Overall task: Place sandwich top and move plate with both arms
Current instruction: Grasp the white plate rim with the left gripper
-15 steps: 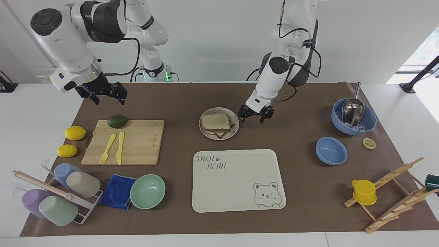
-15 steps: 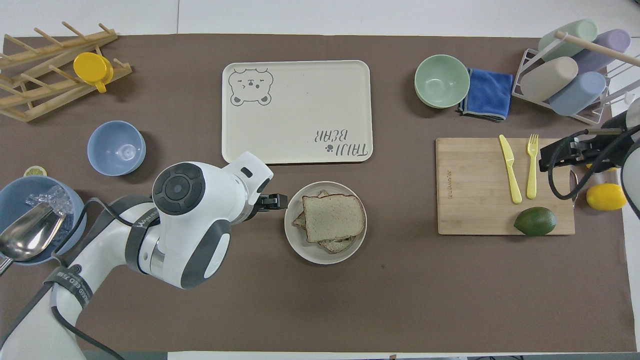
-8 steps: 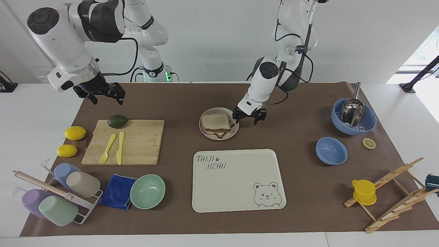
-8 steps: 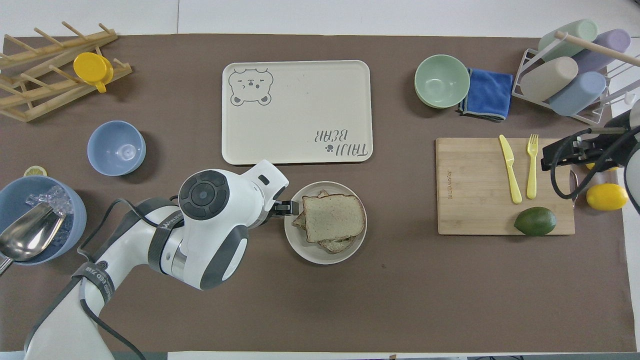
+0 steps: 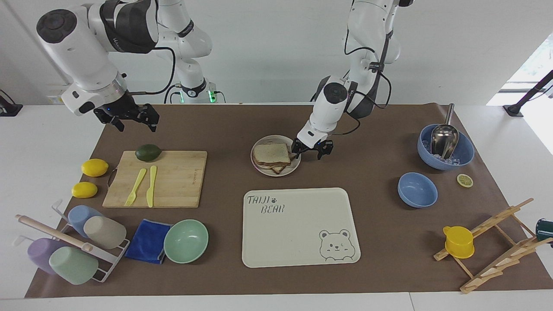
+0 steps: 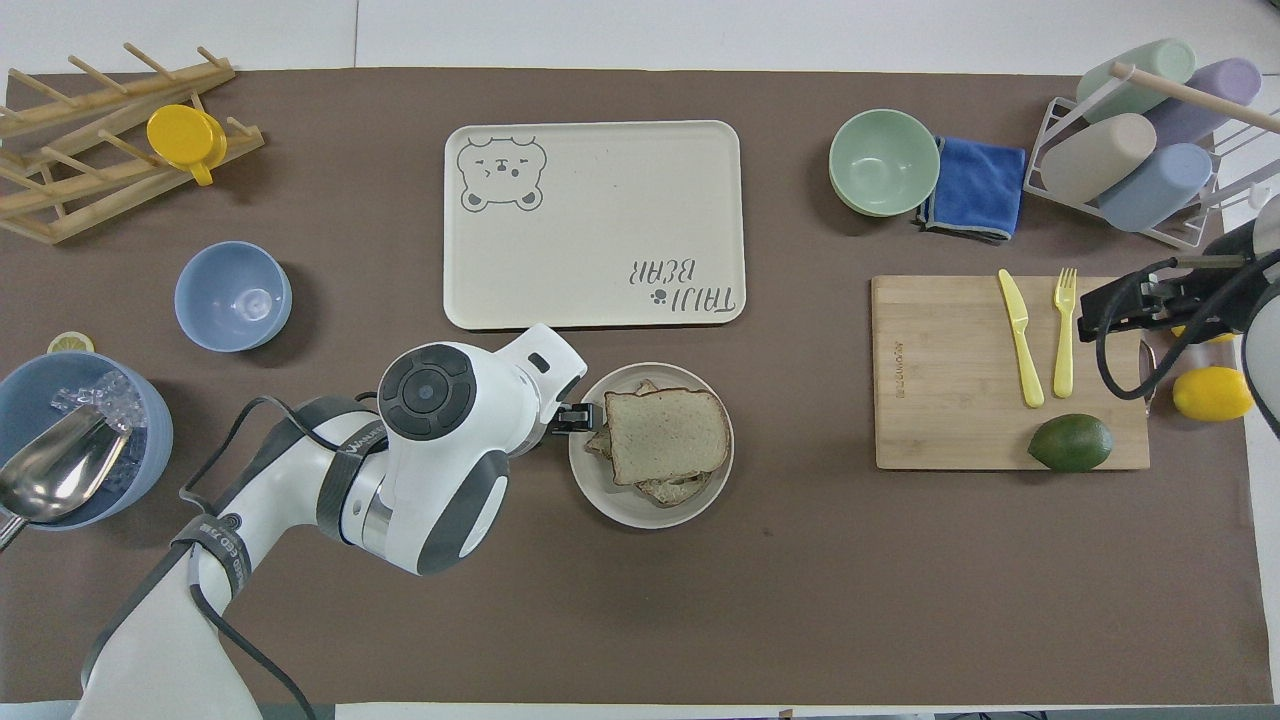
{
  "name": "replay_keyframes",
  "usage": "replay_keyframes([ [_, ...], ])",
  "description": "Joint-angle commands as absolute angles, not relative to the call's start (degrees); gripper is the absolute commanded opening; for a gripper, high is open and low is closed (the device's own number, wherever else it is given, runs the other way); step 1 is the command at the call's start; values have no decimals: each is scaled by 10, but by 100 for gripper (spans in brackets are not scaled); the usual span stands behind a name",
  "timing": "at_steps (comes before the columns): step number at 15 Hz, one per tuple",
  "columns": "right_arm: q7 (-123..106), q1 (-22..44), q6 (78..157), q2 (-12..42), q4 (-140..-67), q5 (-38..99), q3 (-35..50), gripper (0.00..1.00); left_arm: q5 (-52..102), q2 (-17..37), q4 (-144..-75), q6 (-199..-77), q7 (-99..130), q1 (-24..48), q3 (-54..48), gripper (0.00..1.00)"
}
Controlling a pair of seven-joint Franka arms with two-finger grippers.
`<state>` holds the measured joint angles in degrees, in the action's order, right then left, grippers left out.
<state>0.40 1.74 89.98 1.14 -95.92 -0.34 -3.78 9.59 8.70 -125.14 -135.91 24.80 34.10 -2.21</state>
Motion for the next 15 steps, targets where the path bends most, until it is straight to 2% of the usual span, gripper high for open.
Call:
replay_keyframes([
  [1, -2, 11, 899, 4, -963, 10, -37, 100, 105, 86, -1261, -1375, 248, 352, -15, 81],
  [7, -2, 11, 899, 4, -963, 10, -36, 100, 115, 105, -1261, -1392, 248, 367, -15, 72],
  [8, -2, 11, 899, 4, -963, 10, -37, 100, 116, 105, -1260, -1392, 248, 367, -15, 67],
  [15, -2, 11, 898, 4, -963, 10, -36, 100, 116, 105, -1260, -1393, 247, 367, -15, 14],
])
